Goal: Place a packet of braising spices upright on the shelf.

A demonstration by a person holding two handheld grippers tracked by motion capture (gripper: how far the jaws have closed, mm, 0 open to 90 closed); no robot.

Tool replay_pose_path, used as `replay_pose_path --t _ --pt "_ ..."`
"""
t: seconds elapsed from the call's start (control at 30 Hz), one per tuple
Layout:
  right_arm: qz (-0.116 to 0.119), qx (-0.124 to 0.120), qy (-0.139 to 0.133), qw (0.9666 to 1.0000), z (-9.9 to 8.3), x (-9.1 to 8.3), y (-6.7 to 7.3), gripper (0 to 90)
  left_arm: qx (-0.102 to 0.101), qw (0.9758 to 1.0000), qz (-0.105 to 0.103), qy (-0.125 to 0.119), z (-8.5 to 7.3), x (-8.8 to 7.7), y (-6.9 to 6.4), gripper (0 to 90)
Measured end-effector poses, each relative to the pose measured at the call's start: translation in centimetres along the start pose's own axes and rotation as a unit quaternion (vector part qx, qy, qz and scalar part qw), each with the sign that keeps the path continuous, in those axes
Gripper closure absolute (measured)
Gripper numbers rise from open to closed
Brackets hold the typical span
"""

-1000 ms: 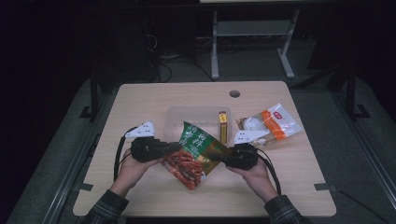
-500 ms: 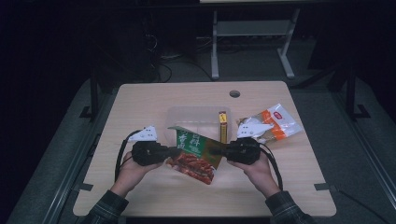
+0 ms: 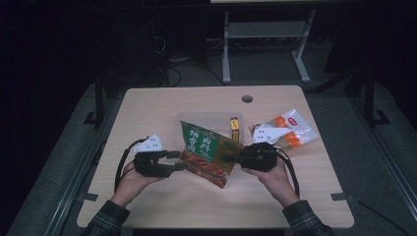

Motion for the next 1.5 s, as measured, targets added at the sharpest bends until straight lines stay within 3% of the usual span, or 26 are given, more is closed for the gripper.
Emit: replay_pose_path --t 0.07,0.27,0.43,0.7,1.1,1.5 --pt "-0.005 0.002 0.000 1.0000 0.4 -0.1 0.0 89.8 0.008 0.9999 0.004 0.003 -0.4 0.1 -0.2 39.6" --pt "-0.022 0.014 -0.006 0.9996 1.4 -0.5 -0.4 89.7 0.003 0.9999 0.011 0.012 -1.9 0.2 -0.4 27.4" --pt "-0.039 0.025 -0.019 0.9987 2.6 -0.9 -0.9 89.8 -0.012 0.9997 0.014 0.016 -3.1 0.0 -0.4 22.2" --pt "-0.085 0.042 -0.034 0.9950 5.2 -0.9 -2.0 89.7 -0.012 0.9990 0.027 0.034 -4.5 0.1 0.0 19.5" --pt "-0.137 0.056 -0.017 0.9888 7.1 1.9 -3.9 89.6 0.003 0.9985 0.031 0.046 -4.7 0.8 0.2 17.4" --pt "-0.153 0.073 -0.025 0.9852 7.9 4.4 -5.3 89.6 0.006 0.9980 0.031 0.054 -4.9 1.0 0.2 17.4"
Point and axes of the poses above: each handheld gripper's, and its own axes: x roughly forward along the jaws, z roughly out of its top, y roughly to its left, the point moved 4 cm from there along x, roughly forward along the jaws, and after that the axes turned 7 degrees about y, right-handed, at the moved point
